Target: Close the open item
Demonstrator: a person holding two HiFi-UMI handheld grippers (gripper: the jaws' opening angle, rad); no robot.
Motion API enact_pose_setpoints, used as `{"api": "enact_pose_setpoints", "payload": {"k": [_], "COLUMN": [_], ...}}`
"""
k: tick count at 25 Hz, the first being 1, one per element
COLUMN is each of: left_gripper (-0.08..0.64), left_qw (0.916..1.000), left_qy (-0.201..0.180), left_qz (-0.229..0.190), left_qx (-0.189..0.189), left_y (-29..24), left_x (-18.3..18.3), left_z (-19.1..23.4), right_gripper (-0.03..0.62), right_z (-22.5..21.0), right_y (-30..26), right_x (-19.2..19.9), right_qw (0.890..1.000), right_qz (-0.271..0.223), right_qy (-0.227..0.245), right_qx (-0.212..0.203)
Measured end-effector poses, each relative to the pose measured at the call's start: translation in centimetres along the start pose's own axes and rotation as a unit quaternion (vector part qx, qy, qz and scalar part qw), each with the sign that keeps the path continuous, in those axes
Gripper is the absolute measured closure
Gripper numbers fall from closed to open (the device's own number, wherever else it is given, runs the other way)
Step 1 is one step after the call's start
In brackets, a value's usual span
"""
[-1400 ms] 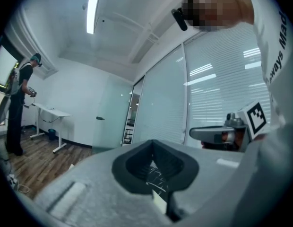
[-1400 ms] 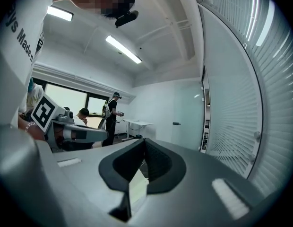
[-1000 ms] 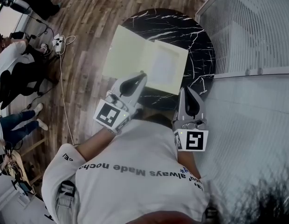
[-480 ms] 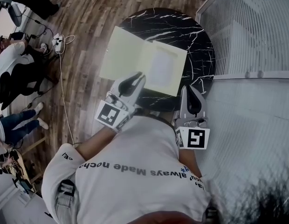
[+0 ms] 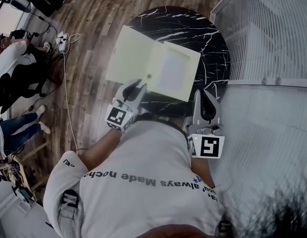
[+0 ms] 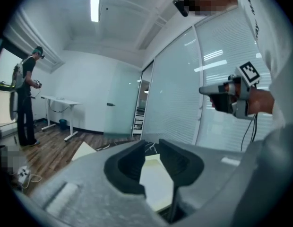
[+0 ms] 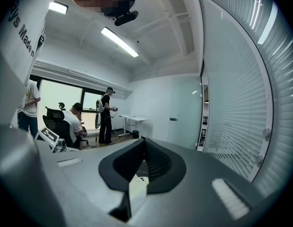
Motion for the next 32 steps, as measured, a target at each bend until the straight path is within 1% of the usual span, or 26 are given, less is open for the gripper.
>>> {"api": "enact_pose_setpoints", "payload": {"k": [3, 6, 8, 10, 13, 16, 20, 25, 28, 32], "left_gripper": [0.447, 0.445, 0.445, 0.445, 0.445, 0.441, 0.417, 0.386, 0.369, 0.344], "left_qw": [0.9996, 0.9982, 0.9965, 0.9938, 0.9892, 0.9823, 0.9738, 0.9567, 0.9484, 0.9409], "left_qy": [0.021, 0.042, 0.051, 0.066, 0.093, 0.128, 0.174, 0.242, 0.272, 0.3], "left_qz": [0.016, 0.038, 0.059, 0.079, 0.097, 0.114, 0.114, 0.113, 0.106, 0.092], "left_qx": [-0.01, -0.02, -0.03, -0.043, -0.058, -0.075, -0.092, -0.117, -0.124, -0.128], "left_y": [0.5, 0.9, 1.2, 1.6, 2.3, 3.1, 3.4, 3.5, 3.6, 3.0], "left_x": [2.8, 5.5, 7.3, 9.1, 11.7, 14.3, 17.0, 19.9, 21.1, 22.2], "left_z": [0.9, 1.9, 2.4, 3.0, 3.9, 4.6, 5.6, 7.3, 8.2, 9.2], "right_gripper": [0.591, 0.591, 0.591, 0.591, 0.591, 0.591, 0.591, 0.591, 0.591, 0.591], "right_z": [0.2, 0.3, 0.3, 0.4, 0.5, 0.6, 0.6, 0.9, 1.0, 0.7], "right_y": [0.0, 0.0, 0.0, -0.1, -0.1, -0.2, -0.3, -0.2, -0.2, -0.1], "right_x": [-0.1, -0.2, -0.3, -0.2, -0.1, 0.0, 0.2, 0.2, 0.2, 0.5], "right_qw": [1.0, 1.0, 1.0, 1.0, 1.0, 1.0, 1.0, 1.0, 1.0, 1.0], "right_qz": [-0.001, 0.002, 0.003, 0.005, 0.007, 0.008, 0.007, 0.01, 0.009, 0.009], "right_qy": [0.002, 0.004, 0.005, 0.006, 0.007, 0.007, 0.006, 0.006, 0.006, 0.005], "right_qx": [-0.002, -0.005, -0.006, -0.007, -0.009, -0.011, -0.011, -0.012, -0.011, -0.009]}}
Point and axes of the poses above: the fingertips, and each gripper's own axes: y backward along the fingers, z to its left, x out of its underside, the point moved 8 cm from there along y, backward along the fingers, and after that the axes turned 10 degrees about x, right-handed, at the moved point
